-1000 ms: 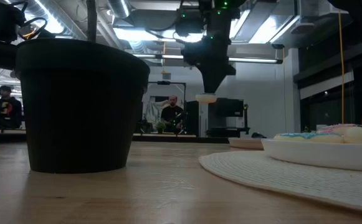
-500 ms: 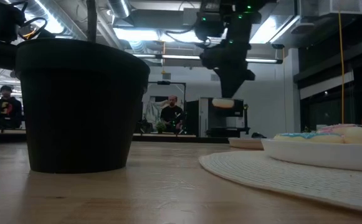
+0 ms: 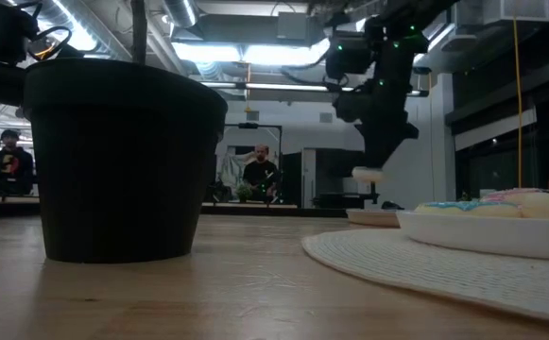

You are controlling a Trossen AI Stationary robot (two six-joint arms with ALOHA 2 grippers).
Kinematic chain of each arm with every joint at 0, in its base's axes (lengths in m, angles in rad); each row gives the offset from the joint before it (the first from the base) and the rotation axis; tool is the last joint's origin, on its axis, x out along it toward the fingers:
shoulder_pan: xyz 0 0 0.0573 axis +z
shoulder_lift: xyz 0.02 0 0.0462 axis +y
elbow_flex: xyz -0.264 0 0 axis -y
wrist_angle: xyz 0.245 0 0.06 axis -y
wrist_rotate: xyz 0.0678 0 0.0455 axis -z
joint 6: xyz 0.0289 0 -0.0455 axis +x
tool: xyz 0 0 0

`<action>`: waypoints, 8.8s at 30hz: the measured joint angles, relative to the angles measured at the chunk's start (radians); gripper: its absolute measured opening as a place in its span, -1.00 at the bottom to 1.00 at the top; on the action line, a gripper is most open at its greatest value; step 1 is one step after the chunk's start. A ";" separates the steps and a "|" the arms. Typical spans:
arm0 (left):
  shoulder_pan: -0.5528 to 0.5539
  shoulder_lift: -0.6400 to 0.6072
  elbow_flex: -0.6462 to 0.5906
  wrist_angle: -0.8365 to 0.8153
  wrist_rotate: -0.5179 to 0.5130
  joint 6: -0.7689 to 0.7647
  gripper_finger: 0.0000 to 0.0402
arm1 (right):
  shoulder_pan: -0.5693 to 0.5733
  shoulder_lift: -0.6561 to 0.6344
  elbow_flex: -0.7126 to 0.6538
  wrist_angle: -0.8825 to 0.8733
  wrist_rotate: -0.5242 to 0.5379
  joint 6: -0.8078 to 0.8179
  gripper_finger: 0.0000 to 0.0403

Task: Pick & Place donuts
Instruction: Put the small blue donut onto the gray plate, then return to Home Position

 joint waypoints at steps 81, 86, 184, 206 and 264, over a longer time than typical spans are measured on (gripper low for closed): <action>0.000 0.000 0.000 0.000 0.000 0.000 0.35 | -0.112 0.039 -0.200 0.131 0.054 -0.102 0.04; 0.000 0.000 0.000 0.000 0.000 0.000 0.35 | -0.112 0.020 -0.199 0.133 0.061 -0.103 0.04; 0.000 0.000 0.000 0.000 0.000 0.000 0.35 | -0.499 -0.593 -0.724 1.263 0.032 -0.235 0.73; 0.000 0.000 0.000 0.000 0.000 0.000 0.35 | -0.549 -0.969 -1.051 1.266 0.063 -0.206 0.73; 0.000 0.000 0.000 0.000 0.000 0.000 0.35 | -0.380 -1.495 -1.186 0.911 0.120 -0.133 0.73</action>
